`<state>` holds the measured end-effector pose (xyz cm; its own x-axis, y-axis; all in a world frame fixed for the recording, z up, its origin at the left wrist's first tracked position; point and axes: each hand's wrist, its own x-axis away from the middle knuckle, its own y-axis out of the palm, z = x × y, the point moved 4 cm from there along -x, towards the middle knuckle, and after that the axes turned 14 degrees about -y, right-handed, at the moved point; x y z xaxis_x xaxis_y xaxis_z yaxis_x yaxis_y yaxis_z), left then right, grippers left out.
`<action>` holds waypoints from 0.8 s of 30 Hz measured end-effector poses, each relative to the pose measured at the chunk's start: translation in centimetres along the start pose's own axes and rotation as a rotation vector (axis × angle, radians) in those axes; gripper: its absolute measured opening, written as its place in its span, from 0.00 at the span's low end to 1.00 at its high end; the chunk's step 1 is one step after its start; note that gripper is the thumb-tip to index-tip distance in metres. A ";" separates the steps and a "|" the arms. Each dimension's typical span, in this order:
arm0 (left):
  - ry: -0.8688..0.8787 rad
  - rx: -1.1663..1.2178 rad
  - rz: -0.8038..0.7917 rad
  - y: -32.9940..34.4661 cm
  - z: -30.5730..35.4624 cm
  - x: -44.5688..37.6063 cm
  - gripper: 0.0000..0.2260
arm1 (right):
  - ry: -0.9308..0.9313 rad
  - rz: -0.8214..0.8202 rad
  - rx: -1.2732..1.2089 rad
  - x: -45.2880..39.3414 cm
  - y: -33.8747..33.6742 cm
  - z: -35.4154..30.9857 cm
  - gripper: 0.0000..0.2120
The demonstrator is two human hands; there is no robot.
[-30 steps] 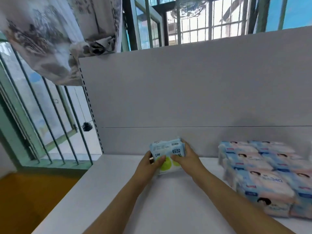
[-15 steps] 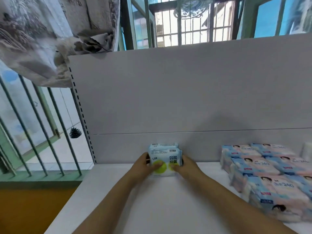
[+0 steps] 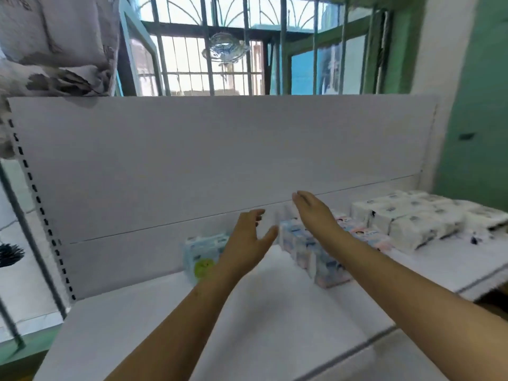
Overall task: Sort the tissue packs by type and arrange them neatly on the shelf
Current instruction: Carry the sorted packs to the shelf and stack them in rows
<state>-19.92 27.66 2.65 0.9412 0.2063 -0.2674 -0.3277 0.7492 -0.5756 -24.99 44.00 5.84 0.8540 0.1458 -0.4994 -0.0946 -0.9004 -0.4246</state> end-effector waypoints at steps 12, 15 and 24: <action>0.383 0.078 -0.540 23.8 21.6 13.9 0.24 | 0.206 0.501 0.414 17.7 -33.8 4.2 0.26; 0.411 0.052 -0.670 30.7 25.4 20.2 0.25 | 0.263 0.564 0.498 23.3 -41.0 6.2 0.25; 0.430 -0.059 -0.955 49.9 33.9 36.7 0.25 | 0.525 0.543 0.597 41.2 -58.2 15.8 0.30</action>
<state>1.08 93.96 -9.65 0.7066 -0.7039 0.0723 0.5216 0.4490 -0.7255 7.61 108.93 -1.98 0.7235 -0.5623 -0.4006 -0.6654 -0.4131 -0.6218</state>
